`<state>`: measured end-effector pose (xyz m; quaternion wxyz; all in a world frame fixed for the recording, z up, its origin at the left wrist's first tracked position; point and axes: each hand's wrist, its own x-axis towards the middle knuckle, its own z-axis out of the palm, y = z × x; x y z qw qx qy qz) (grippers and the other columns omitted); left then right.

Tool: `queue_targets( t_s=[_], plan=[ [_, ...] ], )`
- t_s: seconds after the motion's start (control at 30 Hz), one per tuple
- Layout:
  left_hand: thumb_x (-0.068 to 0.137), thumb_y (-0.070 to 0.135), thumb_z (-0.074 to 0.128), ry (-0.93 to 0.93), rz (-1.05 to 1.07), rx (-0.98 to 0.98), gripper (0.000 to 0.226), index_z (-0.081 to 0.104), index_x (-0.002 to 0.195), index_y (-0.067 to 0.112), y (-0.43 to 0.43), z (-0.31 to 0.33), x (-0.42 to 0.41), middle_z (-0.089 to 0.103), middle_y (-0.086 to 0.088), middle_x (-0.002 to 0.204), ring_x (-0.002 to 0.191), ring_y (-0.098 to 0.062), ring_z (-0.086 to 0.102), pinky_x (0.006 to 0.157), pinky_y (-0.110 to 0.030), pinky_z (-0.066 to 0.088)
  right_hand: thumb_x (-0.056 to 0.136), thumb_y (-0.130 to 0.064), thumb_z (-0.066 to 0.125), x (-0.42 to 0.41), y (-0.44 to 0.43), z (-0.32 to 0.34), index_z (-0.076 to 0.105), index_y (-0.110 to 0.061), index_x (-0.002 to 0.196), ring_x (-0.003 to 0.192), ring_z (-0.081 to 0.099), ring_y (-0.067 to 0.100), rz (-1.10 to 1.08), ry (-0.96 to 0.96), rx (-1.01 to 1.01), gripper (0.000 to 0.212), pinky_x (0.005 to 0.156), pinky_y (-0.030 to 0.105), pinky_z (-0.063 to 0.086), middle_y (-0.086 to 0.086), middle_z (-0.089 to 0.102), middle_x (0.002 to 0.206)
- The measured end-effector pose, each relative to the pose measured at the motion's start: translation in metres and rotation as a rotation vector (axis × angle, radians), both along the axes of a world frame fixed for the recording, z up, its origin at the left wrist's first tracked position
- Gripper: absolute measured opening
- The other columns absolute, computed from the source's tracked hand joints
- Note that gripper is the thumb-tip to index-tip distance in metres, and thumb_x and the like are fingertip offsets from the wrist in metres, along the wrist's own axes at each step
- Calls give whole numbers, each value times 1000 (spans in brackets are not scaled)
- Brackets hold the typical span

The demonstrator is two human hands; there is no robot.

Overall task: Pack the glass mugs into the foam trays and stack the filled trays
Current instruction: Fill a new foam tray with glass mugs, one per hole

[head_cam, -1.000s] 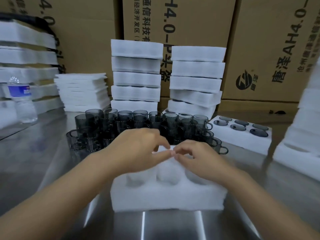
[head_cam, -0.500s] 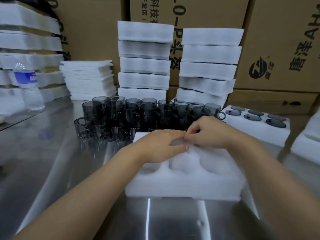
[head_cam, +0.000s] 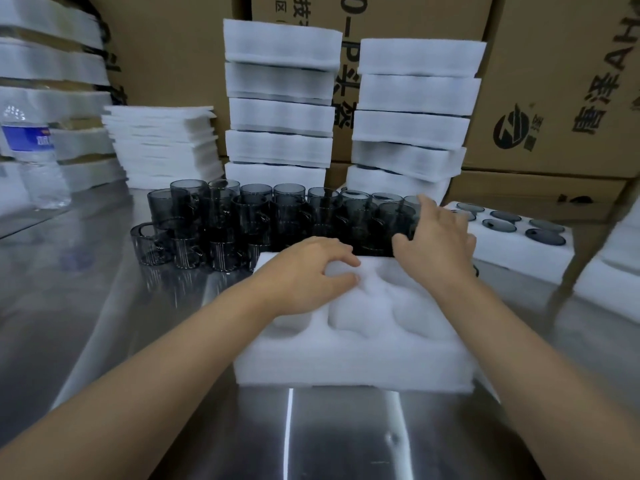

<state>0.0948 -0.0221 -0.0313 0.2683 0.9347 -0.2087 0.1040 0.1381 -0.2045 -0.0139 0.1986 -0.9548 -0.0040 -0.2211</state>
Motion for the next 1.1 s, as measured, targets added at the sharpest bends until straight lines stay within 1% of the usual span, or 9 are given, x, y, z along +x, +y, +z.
queue_targets(
  t_s=[0.1,0.27,0.37,0.5,0.73,0.83,0.97,1.03,1.1],
  plan=[
    [92,33,57,-2,4,4,30,61,121,28,0,1,0,48,12,140,133,-2,31,96,-7,17,91,-25,44,3,-3,-2,13,-26,151,133,27,33,12,91,-71,67,105,46,24,13,40,142],
    [93,31,57,2,10,7,28,63,119,26,-1,4,-3,50,13,136,128,-1,34,89,-5,20,92,-23,41,4,-1,-4,14,-34,150,129,28,34,5,108,-125,65,105,45,24,14,37,140],
    [93,31,57,2,14,10,27,63,119,25,-1,4,-4,51,13,135,127,-2,35,86,-5,21,93,-24,42,5,-1,-5,24,-28,147,128,31,36,-22,104,-145,57,103,45,26,16,37,141],
    [93,31,57,-1,22,0,26,64,117,26,-1,5,-5,51,14,134,126,-1,36,86,-7,23,93,-18,46,8,-1,-8,38,-15,133,123,38,34,-64,71,-131,41,96,43,30,14,50,131],
    [92,30,59,1,31,-18,23,66,113,27,-2,5,-3,53,14,131,119,-3,43,83,-11,28,95,-16,47,13,-1,-10,45,-10,122,117,47,33,-133,26,-144,28,92,40,30,12,59,120],
    [92,30,59,6,29,-12,22,66,113,27,-2,5,-3,53,15,131,118,-4,45,84,-12,30,95,-14,46,11,-2,-7,48,-11,118,113,49,32,-143,-74,-108,23,88,39,29,11,61,116],
    [90,30,61,35,39,-94,23,65,113,30,-1,5,-3,57,18,125,111,-6,54,93,-19,40,98,-20,45,-1,-1,1,52,-10,113,103,53,32,-74,-398,-45,20,82,38,26,9,62,108],
    [90,26,62,26,37,-246,24,64,114,31,-2,6,-2,62,18,118,107,1,57,93,-14,42,96,-20,48,-10,3,6,56,-10,108,96,54,30,66,-575,15,18,76,33,20,7,63,102],
    [91,22,60,51,-6,-526,24,62,114,28,-2,9,-1,68,13,110,103,4,61,92,-13,43,90,-20,52,-20,11,10,60,-10,101,89,56,28,238,-676,57,17,76,33,23,4,65,93]
  ],
)
